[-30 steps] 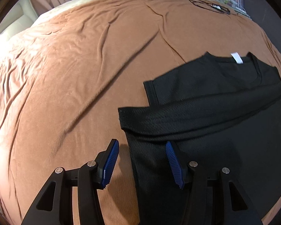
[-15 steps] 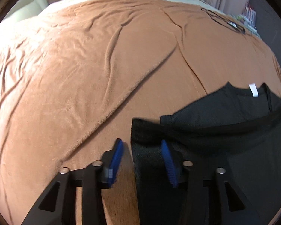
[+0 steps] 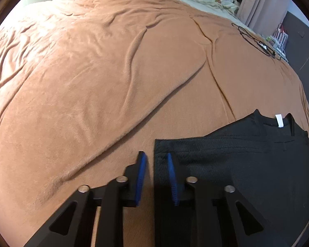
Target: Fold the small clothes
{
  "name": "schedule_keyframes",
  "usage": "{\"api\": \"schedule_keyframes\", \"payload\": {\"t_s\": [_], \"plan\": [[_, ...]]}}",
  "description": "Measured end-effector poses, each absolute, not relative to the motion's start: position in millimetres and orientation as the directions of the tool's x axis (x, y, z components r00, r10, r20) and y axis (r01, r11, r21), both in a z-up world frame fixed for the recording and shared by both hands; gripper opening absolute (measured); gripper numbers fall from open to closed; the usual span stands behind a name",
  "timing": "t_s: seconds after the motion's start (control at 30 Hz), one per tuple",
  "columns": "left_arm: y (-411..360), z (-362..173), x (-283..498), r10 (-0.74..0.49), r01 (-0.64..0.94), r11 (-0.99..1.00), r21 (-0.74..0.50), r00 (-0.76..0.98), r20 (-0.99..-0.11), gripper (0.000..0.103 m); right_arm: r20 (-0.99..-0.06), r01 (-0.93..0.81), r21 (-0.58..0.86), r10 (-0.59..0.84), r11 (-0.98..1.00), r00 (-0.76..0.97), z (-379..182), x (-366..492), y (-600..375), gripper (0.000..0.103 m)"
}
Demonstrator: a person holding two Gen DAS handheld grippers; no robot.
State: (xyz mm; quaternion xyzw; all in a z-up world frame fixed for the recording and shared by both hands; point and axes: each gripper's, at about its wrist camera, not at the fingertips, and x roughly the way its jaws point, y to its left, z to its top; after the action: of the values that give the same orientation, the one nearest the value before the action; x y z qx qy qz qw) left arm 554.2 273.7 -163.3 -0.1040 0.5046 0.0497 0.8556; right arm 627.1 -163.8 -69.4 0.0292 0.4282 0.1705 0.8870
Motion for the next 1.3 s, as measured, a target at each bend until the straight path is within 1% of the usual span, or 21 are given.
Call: {"api": "schedule_keyframes", "payload": {"t_s": [0.03, 0.07, 0.1, 0.13, 0.2, 0.37, 0.7, 0.87, 1.03, 1.3], "plan": [[270.9, -162.7, 555.8, -0.023, -0.179, 0.976, -0.125, 0.487, -0.873, 0.011, -0.755, -0.281, 0.190, 0.323, 0.941, 0.571, -71.8, 629.3, -160.7, 0.027], [268.2, -161.9, 555.1, -0.012, -0.173, 0.979, -0.110, 0.486, -0.874, 0.010, -0.757, -0.280, 0.191, 0.323, 0.941, 0.568, -72.3, 630.7, -160.3, 0.022], [263.8, -160.1, 554.6, 0.004, -0.161, 0.983, -0.086, 0.489, -0.872, 0.009, -0.758, -0.279, 0.195, 0.325, 0.940, 0.566, -71.5, 632.7, -159.9, 0.012], [263.1, -158.7, 554.4, 0.010, -0.155, 0.985, -0.077, 0.493, -0.870, 0.008, -0.756, -0.280, 0.200, 0.330, 0.939, 0.565, -71.4, 634.1, -158.7, 0.008], [264.1, -153.4, 550.9, 0.022, -0.160, 0.985, -0.070, 0.509, -0.860, 0.007, -0.752, -0.274, 0.202, 0.328, 0.940, 0.572, -68.2, 636.2, -158.7, 0.002], [275.8, -129.4, 540.9, 0.015, -0.182, 0.977, -0.108, 0.569, -0.822, 0.007, -0.717, -0.276, 0.168, 0.309, 0.947, 0.625, -48.8, 619.5, -159.6, 0.001], [281.4, -100.3, 546.8, 0.039, -0.196, 0.975, -0.108, 0.623, -0.781, 0.007, -0.653, -0.285, 0.106, 0.283, 0.953, 0.702, -8.0, 593.8, -149.5, 0.001], [280.8, -104.2, 561.7, 0.045, -0.191, 0.977, -0.094, 0.616, -0.787, 0.007, -0.657, -0.272, 0.096, 0.266, 0.958, 0.705, -11.9, 597.0, -143.3, 0.001], [283.2, -114.7, 576.3, 0.044, -0.196, 0.976, -0.093, 0.596, -0.802, 0.007, -0.682, -0.241, 0.092, 0.238, 0.966, 0.692, -17.8, 614.4, -136.6, 0.001], [278.2, -145.5, 598.8, 0.073, -0.197, 0.980, -0.040, 0.534, -0.843, 0.007, -0.730, -0.210, 0.050, 0.179, 0.976, 0.660, -33.2, 648.2, -117.2, 0.001]]}}
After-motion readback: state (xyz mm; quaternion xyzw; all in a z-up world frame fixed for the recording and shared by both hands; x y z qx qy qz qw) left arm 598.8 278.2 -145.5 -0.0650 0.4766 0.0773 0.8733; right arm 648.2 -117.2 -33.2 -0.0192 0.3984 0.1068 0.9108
